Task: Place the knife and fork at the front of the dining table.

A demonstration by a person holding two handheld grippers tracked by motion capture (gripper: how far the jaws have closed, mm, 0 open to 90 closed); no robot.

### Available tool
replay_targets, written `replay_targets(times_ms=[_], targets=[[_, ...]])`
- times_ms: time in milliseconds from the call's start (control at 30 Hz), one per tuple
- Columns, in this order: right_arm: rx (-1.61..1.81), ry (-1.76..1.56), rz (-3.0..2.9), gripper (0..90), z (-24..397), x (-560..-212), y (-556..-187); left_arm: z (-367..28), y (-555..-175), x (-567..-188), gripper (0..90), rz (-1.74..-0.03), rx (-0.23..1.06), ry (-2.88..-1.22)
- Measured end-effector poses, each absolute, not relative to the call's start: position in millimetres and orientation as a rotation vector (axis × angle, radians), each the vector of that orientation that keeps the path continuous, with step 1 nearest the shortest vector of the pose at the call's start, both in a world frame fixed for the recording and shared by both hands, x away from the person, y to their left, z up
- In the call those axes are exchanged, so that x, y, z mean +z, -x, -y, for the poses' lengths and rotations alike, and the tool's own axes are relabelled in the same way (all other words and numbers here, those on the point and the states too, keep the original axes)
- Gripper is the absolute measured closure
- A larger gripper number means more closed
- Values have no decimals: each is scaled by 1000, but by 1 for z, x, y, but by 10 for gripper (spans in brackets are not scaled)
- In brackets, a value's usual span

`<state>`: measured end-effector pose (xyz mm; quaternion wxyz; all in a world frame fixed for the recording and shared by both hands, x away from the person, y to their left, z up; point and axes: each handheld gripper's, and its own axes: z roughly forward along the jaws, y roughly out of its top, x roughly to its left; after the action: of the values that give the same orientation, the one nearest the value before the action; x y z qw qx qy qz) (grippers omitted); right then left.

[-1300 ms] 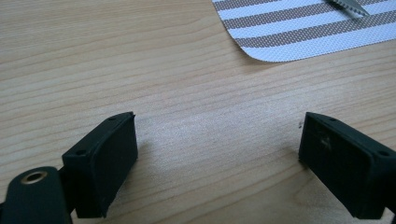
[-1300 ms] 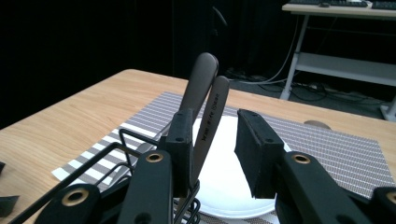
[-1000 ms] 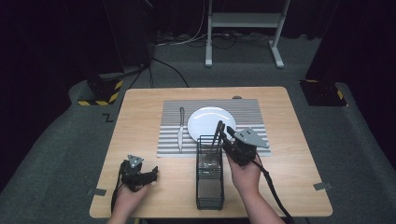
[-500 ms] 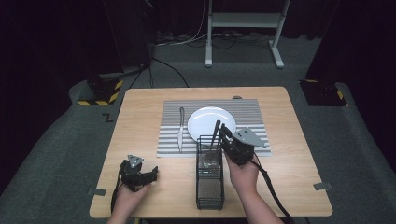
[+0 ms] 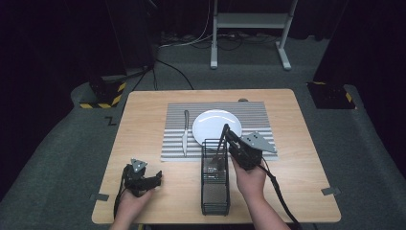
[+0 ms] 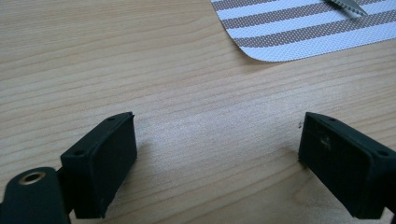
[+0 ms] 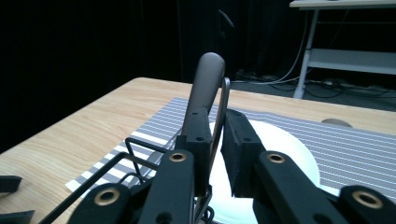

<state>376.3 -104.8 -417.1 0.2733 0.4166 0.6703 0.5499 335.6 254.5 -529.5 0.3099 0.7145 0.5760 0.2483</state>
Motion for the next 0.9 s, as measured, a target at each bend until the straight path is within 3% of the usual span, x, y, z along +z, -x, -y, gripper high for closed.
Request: replay_targets(times_ms=[433,900], targets=[[1522,-1099,-1790,882,103,-414,-368,-255,-336,-530,115,-1520,654,-1887],[1576,-1047,-1707,887,107,-394,-350,-255,-335,-530,115,-1520,652,-1887]])
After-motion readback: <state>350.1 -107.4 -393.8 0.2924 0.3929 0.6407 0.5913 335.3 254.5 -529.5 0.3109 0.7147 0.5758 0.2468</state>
